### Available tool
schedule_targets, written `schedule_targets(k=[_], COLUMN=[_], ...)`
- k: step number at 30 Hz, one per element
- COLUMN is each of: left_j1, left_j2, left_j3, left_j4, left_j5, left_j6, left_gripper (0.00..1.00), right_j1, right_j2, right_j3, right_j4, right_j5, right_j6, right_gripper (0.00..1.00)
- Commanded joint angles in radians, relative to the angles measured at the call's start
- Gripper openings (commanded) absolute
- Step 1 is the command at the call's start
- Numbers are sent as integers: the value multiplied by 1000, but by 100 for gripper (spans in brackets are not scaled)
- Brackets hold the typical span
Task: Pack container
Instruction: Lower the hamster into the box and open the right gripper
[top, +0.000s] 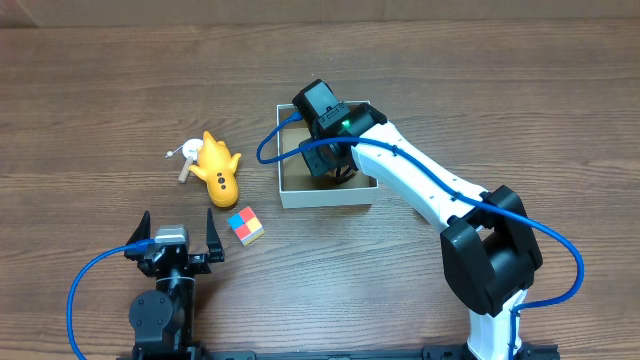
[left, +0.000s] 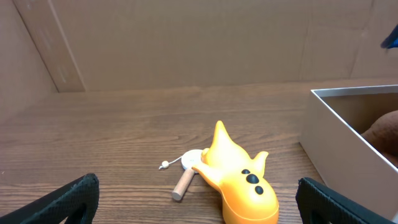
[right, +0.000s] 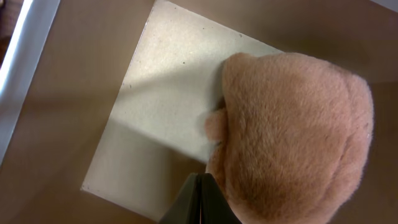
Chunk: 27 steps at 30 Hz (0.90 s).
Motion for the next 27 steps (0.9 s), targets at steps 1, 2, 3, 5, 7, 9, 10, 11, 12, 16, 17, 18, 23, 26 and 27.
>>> schedule_targets(k=[1,2,3,5,7,9,10,11,12,16,17,18,23,26,27], left_j1=[-4,-4,-4,-4,-4,-4,-4,-4,-4,-4,-4,-4,-4,-4,-4], left_j2=[-10,-10,-10,-10,-10,-10,-10,-10,-10,-10,-10,-10,-10,-10,-10], left_j3=[-3,-3,-3,-3,-3,-3,-3,-3,-3,-3,-3,-3,-3,-3,-3], left_j4=[3,3,3,3,3,3,3,3,3,3,3,3,3,3,3], left_j5=[9,8,9,8,8,8,9,8,9,8,9,8,8,9,9], left_j6=[15,15,15,16,15,15,15,15,15,15,15,15,15,15,15], left_gripper=[100,100,100,100,100,100,100,100,100,100,100,100,100,100,100], right_j1=[5,5,5,5,5,5,5,5,5,5,5,5,5,5,5], right_j2=[-23,-23,-23,-23,-23,-19,-15,-6,0,42,48,55,55,55,54], right_j3=[-2,-2,-2,-2,-2,-2,-2,-2,-2,-2,-2,-2,1,1,1], right_j4=[-6,-7,-8,-10,-10,-9,-9,-9,-9,-10,-11,-15,-47,-75,-79], right_j5=[-5,-5,-5,-5,-5,-3,-1,16,25,84,102,132,323,406,404], right_j6=[-78,-82,-87,-98,-111,-121,-137,-137,-137,-138,-138,-138,-132,-115,-105], right_gripper=[4,4,4,4,4,4,4,4,4,4,4,4,4,4,4])
